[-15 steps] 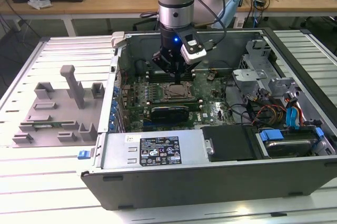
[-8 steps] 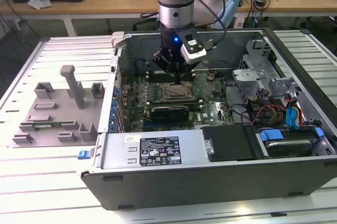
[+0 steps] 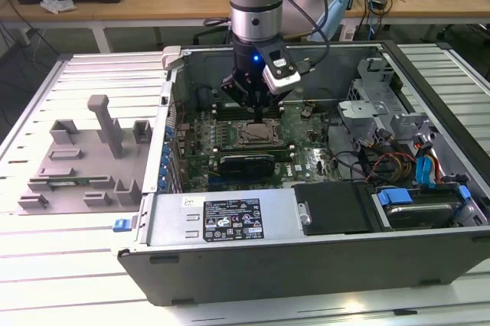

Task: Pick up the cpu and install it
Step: 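Install the second cpu locking lever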

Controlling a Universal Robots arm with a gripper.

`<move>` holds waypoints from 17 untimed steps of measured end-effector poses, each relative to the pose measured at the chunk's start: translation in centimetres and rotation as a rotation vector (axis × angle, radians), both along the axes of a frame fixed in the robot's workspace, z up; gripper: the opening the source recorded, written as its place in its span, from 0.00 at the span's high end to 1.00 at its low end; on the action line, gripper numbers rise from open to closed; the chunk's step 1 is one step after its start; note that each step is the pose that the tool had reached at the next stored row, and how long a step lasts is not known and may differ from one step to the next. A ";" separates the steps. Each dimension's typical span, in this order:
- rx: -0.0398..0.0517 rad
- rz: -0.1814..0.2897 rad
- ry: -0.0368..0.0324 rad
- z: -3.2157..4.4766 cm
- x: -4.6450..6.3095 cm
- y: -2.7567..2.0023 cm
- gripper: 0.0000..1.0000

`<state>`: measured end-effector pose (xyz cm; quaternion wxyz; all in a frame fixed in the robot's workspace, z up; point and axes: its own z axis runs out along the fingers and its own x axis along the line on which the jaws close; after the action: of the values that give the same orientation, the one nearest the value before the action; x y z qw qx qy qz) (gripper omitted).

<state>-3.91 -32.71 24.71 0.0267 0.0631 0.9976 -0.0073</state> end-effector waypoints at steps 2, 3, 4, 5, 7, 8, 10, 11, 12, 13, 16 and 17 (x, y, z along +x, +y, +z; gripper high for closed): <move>0.0001 0.000 -0.0001 0.00 0.0 -0.15 0.89; 0.0001 0.000 0.0000 0.00 0.0 -0.27 0.89; 0.0000 0.000 -0.0001 0.00 0.0 -0.35 0.89; 0.0000 0.000 0.0000 0.00 0.0 -0.42 0.89; 0.0000 0.000 0.0000 0.00 0.0 -0.59 0.89; 0.0000 0.000 0.0000 0.00 -0.1 -0.68 0.89; 0.0000 0.000 0.0000 0.00 -0.1 -0.85 0.89; 0.0001 0.000 0.0000 0.00 -0.1 -1.00 0.89; 0.0001 0.000 0.0000 0.00 -0.1 -1.21 0.89; 0.0001 0.000 0.0000 0.00 -0.1 -1.36 0.89; 0.0011 0.000 0.0000 0.00 -0.1 -1.82 0.89; 0.0013 0.000 0.0000 0.00 -0.1 -1.99 0.89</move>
<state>-4.02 -34.71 24.71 0.0267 0.0632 0.9976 -0.0066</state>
